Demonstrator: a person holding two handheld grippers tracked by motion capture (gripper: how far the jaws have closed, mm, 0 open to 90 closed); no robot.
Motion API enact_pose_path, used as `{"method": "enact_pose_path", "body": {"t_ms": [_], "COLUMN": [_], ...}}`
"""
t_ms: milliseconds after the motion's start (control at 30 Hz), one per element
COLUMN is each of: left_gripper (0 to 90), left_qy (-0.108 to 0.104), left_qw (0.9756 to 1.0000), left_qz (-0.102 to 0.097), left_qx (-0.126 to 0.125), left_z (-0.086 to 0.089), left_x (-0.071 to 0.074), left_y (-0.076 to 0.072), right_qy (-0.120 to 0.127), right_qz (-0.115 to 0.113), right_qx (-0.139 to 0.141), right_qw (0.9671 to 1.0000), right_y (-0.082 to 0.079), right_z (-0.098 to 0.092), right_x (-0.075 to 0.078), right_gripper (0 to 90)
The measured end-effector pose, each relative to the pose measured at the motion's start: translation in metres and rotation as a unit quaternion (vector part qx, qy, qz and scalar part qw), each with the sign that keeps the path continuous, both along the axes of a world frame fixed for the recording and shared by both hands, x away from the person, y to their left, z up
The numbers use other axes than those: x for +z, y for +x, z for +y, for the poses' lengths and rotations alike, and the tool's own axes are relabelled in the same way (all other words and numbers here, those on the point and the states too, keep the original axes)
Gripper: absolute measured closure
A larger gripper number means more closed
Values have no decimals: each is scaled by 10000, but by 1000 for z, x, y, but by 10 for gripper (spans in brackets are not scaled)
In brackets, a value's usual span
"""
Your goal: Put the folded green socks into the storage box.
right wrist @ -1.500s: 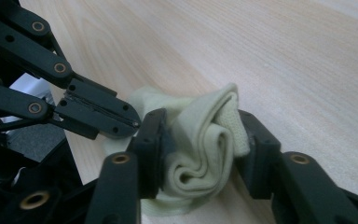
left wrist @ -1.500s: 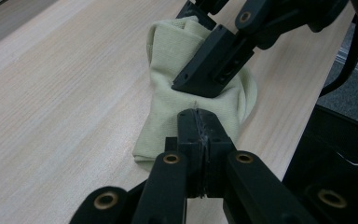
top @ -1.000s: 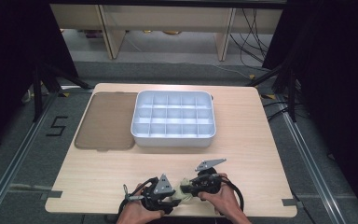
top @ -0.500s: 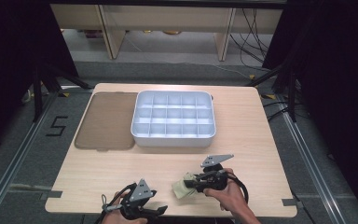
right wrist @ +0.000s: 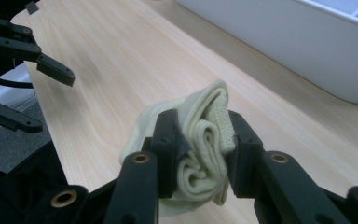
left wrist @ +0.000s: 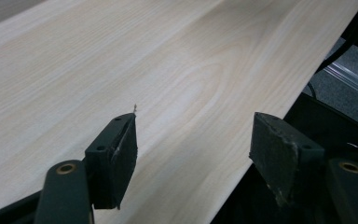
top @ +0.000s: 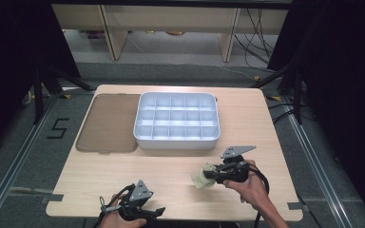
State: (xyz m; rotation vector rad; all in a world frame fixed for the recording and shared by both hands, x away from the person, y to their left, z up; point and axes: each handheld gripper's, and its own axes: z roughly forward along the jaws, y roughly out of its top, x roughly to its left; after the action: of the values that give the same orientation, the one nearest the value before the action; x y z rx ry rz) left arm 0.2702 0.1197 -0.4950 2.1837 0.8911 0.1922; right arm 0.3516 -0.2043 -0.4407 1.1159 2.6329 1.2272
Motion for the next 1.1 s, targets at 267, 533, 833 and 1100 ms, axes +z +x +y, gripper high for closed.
{"method": "enact_pose_path", "body": {"t_ms": [267, 533, 833, 1100], "left_gripper": [274, 239, 250, 235], "left_qy": [89, 178, 237, 254], "left_qw": [10000, 9997, 9997, 9996], "left_qz": [9, 70, 53, 61], "left_qx": [20, 119, 67, 141], "left_z": [2, 3, 5, 6], "left_x": [-2, -4, -4, -4], "left_y": [3, 5, 6, 7], "right_qy": [-240, -330, -459, -535], "right_qz": [-206, -11, -123, -140], "right_qx": [-110, -211, -168, -180], "right_qw": [9994, 9992, 9987, 9983], "right_y": [12, 22, 32, 40], "right_z": [-12, -17, -17, -15], "right_x": [9, 24, 38, 54], "right_gripper": [692, 692, 692, 691]}}
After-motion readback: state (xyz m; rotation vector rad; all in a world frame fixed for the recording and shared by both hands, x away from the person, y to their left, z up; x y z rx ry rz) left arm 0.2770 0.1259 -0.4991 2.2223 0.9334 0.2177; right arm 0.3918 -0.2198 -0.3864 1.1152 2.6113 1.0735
